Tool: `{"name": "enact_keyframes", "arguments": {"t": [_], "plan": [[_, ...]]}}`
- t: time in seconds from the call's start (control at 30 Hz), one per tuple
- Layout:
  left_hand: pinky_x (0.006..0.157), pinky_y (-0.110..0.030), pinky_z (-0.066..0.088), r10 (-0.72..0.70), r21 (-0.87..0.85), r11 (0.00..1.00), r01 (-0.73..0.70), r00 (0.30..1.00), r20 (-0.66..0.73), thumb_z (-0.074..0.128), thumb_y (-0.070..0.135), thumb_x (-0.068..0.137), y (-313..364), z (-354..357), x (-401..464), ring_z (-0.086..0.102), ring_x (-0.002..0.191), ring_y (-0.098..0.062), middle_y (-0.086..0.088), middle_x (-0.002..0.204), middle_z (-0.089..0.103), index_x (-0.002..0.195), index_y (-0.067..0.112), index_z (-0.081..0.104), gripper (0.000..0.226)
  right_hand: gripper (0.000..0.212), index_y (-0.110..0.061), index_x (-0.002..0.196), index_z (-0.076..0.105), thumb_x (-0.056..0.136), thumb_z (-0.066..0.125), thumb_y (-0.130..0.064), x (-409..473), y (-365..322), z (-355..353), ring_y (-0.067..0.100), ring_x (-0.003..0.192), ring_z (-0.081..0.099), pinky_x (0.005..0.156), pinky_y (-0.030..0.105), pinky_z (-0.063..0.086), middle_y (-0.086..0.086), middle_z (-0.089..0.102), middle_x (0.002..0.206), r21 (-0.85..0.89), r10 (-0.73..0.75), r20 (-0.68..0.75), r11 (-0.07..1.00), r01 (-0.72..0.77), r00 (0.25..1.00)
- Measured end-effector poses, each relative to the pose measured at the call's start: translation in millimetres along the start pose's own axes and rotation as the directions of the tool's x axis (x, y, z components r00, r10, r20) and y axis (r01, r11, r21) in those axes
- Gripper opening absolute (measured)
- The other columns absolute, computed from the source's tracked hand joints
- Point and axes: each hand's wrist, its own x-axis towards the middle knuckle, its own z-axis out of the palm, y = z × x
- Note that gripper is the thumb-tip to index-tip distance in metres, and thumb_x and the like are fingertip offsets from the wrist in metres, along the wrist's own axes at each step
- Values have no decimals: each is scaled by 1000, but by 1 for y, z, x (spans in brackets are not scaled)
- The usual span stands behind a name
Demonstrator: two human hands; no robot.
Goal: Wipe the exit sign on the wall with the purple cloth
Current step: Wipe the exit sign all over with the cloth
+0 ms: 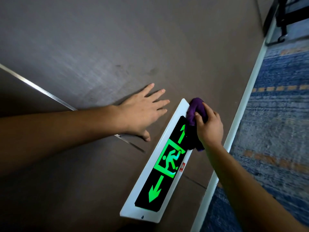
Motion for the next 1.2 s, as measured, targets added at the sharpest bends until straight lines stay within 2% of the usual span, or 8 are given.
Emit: {"name": "enact_keyframes", "arguments": {"t": [0.13,0.23,0.37,0.53,0.67,0.9,1.07,1.2], "plan": [[126,-61,-3,0,-11,1000,0,1000,-20,54,84,76,-1,1,-3,-6,159,-35,-7,173,7,163,20,20,113,49,-36,153,47,104,52,-40,-2,30,-8,32,111,65,89,32,49,11,63,135,-65,152,19,987,-150,988],[126,-61,-2,-6,-5,1000,6,1000,-29,53,85,77,-1,2,-4,-5,160,-34,-7,173,8,162,21,20,112,51,-37,153,46,103,54,-41,-6,28,-10,32,109,67,97,48,57,8,63,133,-21,201,73,979,-200,977],[127,-60,0,-32,-5,999,31,998,-55,55,85,75,1,1,-5,-5,160,-35,-9,173,2,163,19,18,116,53,-35,151,51,99,62,-37,-11,-19,-2,21,111,61,101,36,49,5,56,137,89,28,25,996,-30,999],[127,-61,3,-121,20,992,122,991,-54,53,86,75,4,1,-11,-5,159,-37,-13,173,1,163,13,14,121,55,-39,149,51,96,64,-37,-13,-58,4,25,125,59,98,33,46,3,53,146,-8,-204,31,979,205,978],[126,-61,3,-119,6,993,120,990,-72,52,83,79,8,4,-15,-3,159,-37,-12,173,5,162,15,18,112,54,-38,150,49,98,61,-34,-21,-32,4,24,126,58,96,32,45,3,50,150,-1,-180,3,984,180,984],[127,-60,3,-89,-22,996,87,992,-88,55,80,81,11,6,-12,1,159,-36,-11,173,10,161,17,25,106,56,-34,157,41,103,57,-37,-35,46,-17,31,119,61,96,35,48,12,55,142,-93,118,142,990,-106,983],[127,-58,3,-98,-8,995,98,990,-105,54,87,73,4,1,-3,2,160,-36,-10,173,9,160,18,25,115,56,-40,155,40,103,59,-30,-21,15,-30,10,116,54,99,20,40,-7,54,136,191,-17,40,982,9,999],[127,-60,3,-99,0,995,100,990,-98,55,85,75,6,2,-4,2,159,-36,-10,173,10,160,17,26,112,51,-36,151,49,101,58,-34,6,-15,-22,16,125,56,100,20,36,1,56,147,115,-108,27,988,104,994]]}}
